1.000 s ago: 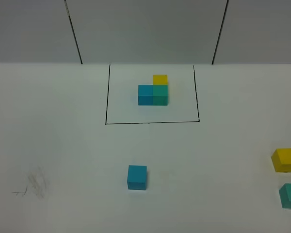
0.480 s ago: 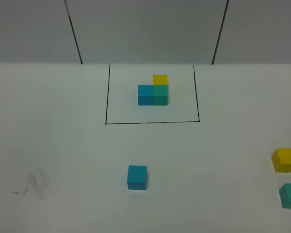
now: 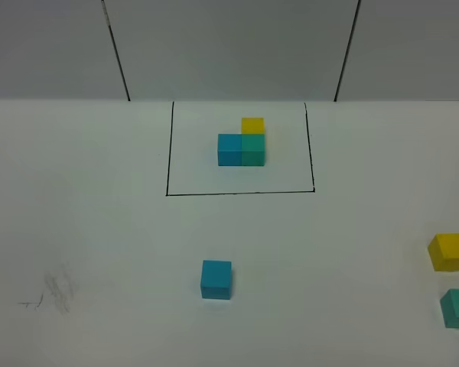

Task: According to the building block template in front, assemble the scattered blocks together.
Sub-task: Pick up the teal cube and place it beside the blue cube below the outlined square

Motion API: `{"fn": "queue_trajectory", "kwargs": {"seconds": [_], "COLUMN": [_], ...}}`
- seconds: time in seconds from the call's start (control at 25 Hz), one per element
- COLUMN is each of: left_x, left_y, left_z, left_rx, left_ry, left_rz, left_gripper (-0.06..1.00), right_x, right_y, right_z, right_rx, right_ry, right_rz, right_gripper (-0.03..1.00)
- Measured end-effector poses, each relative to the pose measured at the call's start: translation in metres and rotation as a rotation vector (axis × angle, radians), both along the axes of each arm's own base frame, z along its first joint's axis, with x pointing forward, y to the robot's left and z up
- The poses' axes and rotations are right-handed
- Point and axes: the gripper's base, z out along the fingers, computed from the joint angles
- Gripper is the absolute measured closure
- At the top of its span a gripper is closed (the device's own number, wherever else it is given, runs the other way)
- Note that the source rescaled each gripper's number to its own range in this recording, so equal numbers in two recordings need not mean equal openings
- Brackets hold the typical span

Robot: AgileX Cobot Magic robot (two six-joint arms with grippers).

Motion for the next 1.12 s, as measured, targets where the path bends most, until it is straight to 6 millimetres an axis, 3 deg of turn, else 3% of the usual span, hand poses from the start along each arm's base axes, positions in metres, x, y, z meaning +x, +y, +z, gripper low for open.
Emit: {"fn": "queue_trajectory", "kwargs": {"seconds": [0.36,1.12], "left_x": [0.0004,0.0004], "left_y": [0.0011,0.0012], "left_z": [0.0000,0.0000], "left_rx": [0.004,0.004], "left_ry": [0.000,0.000], "left_rz": [-0.108,-0.110], "left_gripper": [0.04,0.04], "right_x": [0.0000,-0.0003], "right_y": [0.0000,0.0024], "right_z": [0.0000,0.0004], "right_rx": [0.000,0.054], "right_ry": [0.000,0.006], "right_rz": [0.000,0.002], "right_gripper": [0.31,0.31]}}
